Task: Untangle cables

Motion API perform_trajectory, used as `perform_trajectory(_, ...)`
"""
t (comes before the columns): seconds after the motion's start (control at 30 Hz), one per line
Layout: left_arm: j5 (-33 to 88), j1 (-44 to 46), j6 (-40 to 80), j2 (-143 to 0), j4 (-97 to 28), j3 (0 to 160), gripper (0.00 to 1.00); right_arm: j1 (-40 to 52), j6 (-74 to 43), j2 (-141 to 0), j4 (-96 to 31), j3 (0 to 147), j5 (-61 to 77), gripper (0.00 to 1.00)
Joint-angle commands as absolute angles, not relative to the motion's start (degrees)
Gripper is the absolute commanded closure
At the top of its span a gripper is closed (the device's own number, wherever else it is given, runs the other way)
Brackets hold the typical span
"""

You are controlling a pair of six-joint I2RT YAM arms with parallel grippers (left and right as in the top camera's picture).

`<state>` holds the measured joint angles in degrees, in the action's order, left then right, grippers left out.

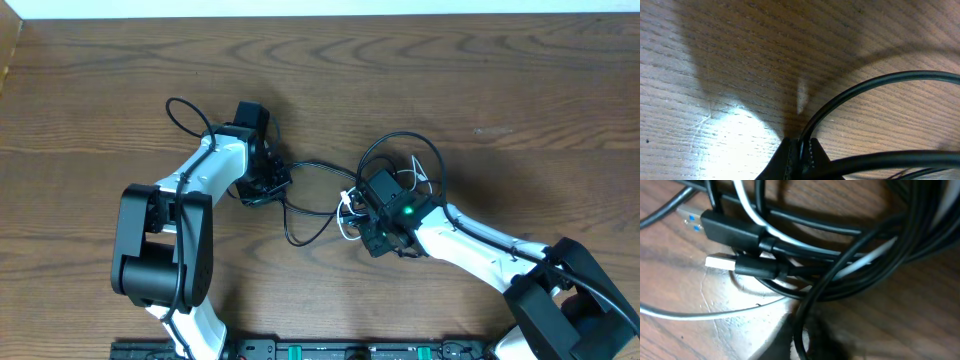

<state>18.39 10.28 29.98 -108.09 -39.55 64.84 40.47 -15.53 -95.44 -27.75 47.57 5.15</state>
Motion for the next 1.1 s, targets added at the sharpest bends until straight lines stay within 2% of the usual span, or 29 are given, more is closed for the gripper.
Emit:
perform_trajectory(0.0, 18.90, 9.93, 29.63, -107.59, -39.59, 64.18, 0.92, 40.77, -16.29, -95.31, -28.08, 46.65, 7.05, 0.99)
perform_trajectory(0.17, 18.90, 9.93, 29.63, -107.59, -39.59, 64.18, 0.92, 38.61, -14.85, -88.55, -28.05, 49.17, 16.93, 0.99)
perform_trajectory(0.27, 18.90, 9.93, 29.63, -107.59, -39.59, 64.18, 0.92, 34.96, -13.19, -78.19, -27.46, 50.72, 26.17, 0.99)
perform_trajectory(0.53, 18.90, 9.93, 29.63, -107.59, -39.59, 64.18, 0.93, 24.58, -13.23, -54.70, -22.81, 50.78, 37.74, 0.99)
perform_trajectory(0.83, 18.90, 9.93, 29.63, -107.59, -39.62, 64.18, 0.93, 11.53, -13.23, -36.01, -19.84, 50.78, 35.53, 0.99)
perform_trajectory(0.97, 18.92, 9.93, 29.63, -107.59, -39.62, 64.18, 0.92, 7.44, -14.44, -35.22, -23.35, 50.78, 31.62, 0.99)
perform_trajectory(1.07, 18.92, 9.93, 29.63, -107.59, -39.62, 64.18, 0.93, 5.06, -16.34, -35.27, -29.15, 50.78, 23.09, 0.99)
